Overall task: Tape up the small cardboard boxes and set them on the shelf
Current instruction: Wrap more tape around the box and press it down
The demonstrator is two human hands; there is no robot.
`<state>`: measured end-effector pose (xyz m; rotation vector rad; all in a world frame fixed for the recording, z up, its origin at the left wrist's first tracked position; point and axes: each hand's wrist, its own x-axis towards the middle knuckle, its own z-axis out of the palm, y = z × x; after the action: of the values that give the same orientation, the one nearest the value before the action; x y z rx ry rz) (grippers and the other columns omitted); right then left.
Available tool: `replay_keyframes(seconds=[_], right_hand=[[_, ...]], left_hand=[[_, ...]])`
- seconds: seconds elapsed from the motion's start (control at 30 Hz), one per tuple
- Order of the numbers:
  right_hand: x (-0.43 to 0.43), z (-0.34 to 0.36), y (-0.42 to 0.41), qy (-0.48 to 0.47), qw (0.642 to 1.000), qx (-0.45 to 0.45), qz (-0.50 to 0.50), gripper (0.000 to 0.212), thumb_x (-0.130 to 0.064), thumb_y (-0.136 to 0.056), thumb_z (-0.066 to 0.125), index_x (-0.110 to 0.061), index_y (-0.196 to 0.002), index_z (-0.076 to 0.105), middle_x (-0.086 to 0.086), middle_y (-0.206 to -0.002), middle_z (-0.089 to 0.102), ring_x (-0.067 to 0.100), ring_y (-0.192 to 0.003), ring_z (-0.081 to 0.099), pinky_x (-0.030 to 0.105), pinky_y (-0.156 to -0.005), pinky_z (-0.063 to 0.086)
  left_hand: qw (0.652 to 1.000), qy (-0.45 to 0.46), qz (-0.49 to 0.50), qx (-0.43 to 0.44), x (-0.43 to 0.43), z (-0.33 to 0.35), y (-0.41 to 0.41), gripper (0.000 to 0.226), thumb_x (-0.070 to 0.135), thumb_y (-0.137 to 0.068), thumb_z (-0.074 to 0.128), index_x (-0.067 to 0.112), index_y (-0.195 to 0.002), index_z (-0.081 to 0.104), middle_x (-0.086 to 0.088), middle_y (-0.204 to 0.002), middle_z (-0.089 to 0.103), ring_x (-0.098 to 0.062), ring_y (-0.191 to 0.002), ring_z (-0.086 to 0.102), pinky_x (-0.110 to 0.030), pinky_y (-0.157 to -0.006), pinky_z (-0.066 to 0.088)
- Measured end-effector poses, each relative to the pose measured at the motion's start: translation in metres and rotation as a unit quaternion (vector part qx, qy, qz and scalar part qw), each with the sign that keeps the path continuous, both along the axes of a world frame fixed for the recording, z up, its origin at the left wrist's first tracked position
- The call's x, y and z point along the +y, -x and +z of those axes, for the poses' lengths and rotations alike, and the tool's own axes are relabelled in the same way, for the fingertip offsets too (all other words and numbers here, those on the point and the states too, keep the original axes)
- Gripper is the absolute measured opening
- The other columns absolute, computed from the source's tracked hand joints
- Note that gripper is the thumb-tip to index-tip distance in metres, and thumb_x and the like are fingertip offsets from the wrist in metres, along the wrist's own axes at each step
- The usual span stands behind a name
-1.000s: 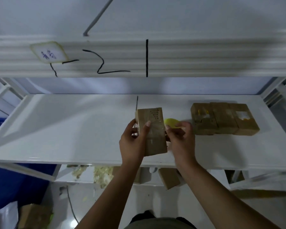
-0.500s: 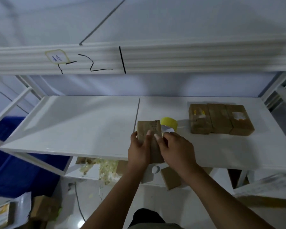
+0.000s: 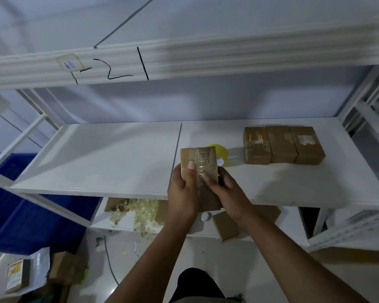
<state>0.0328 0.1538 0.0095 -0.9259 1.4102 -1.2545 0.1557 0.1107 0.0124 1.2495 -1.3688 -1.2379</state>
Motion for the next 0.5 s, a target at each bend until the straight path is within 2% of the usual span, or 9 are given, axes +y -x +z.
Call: replay_keyframes(seconds=[0.1, 0.17, 0.23, 0.27, 0.3, 0.33, 0.4, 0.43, 0.5], right_hand=[[0.010, 0.002, 0.000, 0.012, 0.995, -0.094, 0.026, 0.039, -0.062, -0.092, 0.058, -0.048, -0.128, 0.063, -0.015, -0.120, 0.076, 0.010, -0.107, 0.075, 0.032, -0.083, 0.063], [0.014, 0.003, 0.000, 0.006, 0.993, -0.114, 0.016, 0.028, -0.057, -0.098, 0.058, -0.049, -0.124, 0.065, -0.010, -0.116, 0.077, 0.013, -0.101, 0.077, 0.030, -0.073, 0.064], [0.014, 0.002, -0.003, 0.002, 0.997, -0.077, -0.021, 0.028, -0.057, -0.096, 0.062, -0.046, -0.122, 0.063, -0.006, -0.117, 0.076, 0.015, -0.102, 0.076, 0.038, -0.080, 0.065], [0.013, 0.001, -0.004, -0.004, 0.998, -0.038, -0.053, 0.036, -0.061, -0.092, 0.065, -0.043, -0.123, 0.059, -0.007, -0.119, 0.074, 0.015, -0.104, 0.075, 0.042, -0.086, 0.065], [0.013, 0.000, -0.007, -0.009, 0.996, 0.015, -0.085, 0.049, -0.067, -0.086, 0.067, -0.041, -0.124, 0.053, -0.008, -0.123, 0.070, 0.016, -0.107, 0.072, 0.044, -0.089, 0.063], [0.013, -0.001, -0.009, -0.007, 0.991, 0.072, -0.111, 0.062, -0.073, -0.079, 0.068, -0.040, -0.126, 0.046, -0.009, -0.127, 0.065, 0.016, -0.109, 0.070, 0.043, -0.089, 0.063], [0.017, -0.001, -0.016, 0.023, 0.974, 0.190, -0.125, 0.079, -0.078, -0.075, 0.070, -0.037, -0.134, 0.038, -0.008, -0.132, 0.057, 0.015, -0.110, 0.066, 0.038, -0.084, 0.063], [0.018, -0.002, -0.019, 0.060, 0.957, 0.261, -0.111, 0.081, -0.075, -0.077, 0.069, -0.034, -0.138, 0.036, -0.008, -0.133, 0.055, 0.014, -0.108, 0.064, 0.035, -0.081, 0.061], [0.019, -0.004, -0.027, 0.148, 0.910, 0.382, -0.071, 0.074, -0.067, -0.082, 0.065, -0.030, -0.141, 0.039, -0.009, -0.133, 0.053, 0.011, -0.108, 0.061, 0.027, -0.076, 0.056]], left_hand=[[1.000, -0.005, -0.008, -0.029, 0.003, 0.006, -0.005, 0.053, 0.065, -0.109, 0.032, 0.030, -0.125, 0.068, 0.006, -0.114, 0.075, -0.003, -0.099, 0.071, -0.008, -0.068, 0.054], [0.998, -0.025, -0.022, -0.044, 0.002, 0.010, -0.009, 0.059, 0.067, -0.108, 0.027, 0.029, -0.127, 0.068, 0.004, -0.117, 0.075, -0.010, -0.108, 0.072, -0.013, -0.074, 0.057], [0.995, -0.023, -0.032, -0.091, 0.002, 0.009, -0.013, 0.063, 0.072, -0.106, 0.029, 0.030, -0.142, 0.060, 0.000, -0.136, 0.069, -0.020, -0.126, 0.067, -0.034, -0.096, 0.060], [0.991, -0.012, -0.026, -0.130, 0.002, 0.010, -0.015, 0.066, 0.073, -0.104, 0.034, 0.031, -0.151, 0.050, -0.001, -0.148, 0.061, -0.020, -0.133, 0.061, -0.041, -0.104, 0.056], [0.989, -0.008, -0.013, -0.145, 0.005, 0.011, -0.018, 0.067, 0.073, -0.102, 0.043, 0.033, -0.155, 0.043, 0.000, -0.154, 0.054, -0.017, -0.133, 0.060, -0.040, -0.103, 0.055], [0.992, -0.015, -0.011, -0.128, 0.008, 0.014, -0.020, 0.064, 0.071, -0.099, 0.052, 0.037, -0.152, 0.045, 0.001, -0.151, 0.056, -0.010, -0.123, 0.065, -0.030, -0.093, 0.058], [0.996, -0.058, -0.063, -0.041, 0.012, 0.019, -0.023, 0.041, 0.067, -0.093, 0.065, 0.048, -0.129, 0.062, 0.007, -0.128, 0.074, -0.002, -0.100, 0.076, -0.015, -0.071, 0.058], [0.992, -0.077, -0.099, -0.009, 0.013, 0.019, -0.024, 0.030, 0.065, -0.092, 0.067, 0.050, -0.118, 0.070, 0.007, -0.117, 0.079, -0.005, -0.097, 0.078, -0.017, -0.069, 0.060], [0.987, -0.094, -0.128, 0.040, 0.011, 0.021, -0.032, 0.030, 0.061, -0.099, 0.064, 0.041, -0.119, 0.076, 0.001, -0.114, 0.082, -0.019, -0.103, 0.080, -0.028, -0.075, 0.064]])
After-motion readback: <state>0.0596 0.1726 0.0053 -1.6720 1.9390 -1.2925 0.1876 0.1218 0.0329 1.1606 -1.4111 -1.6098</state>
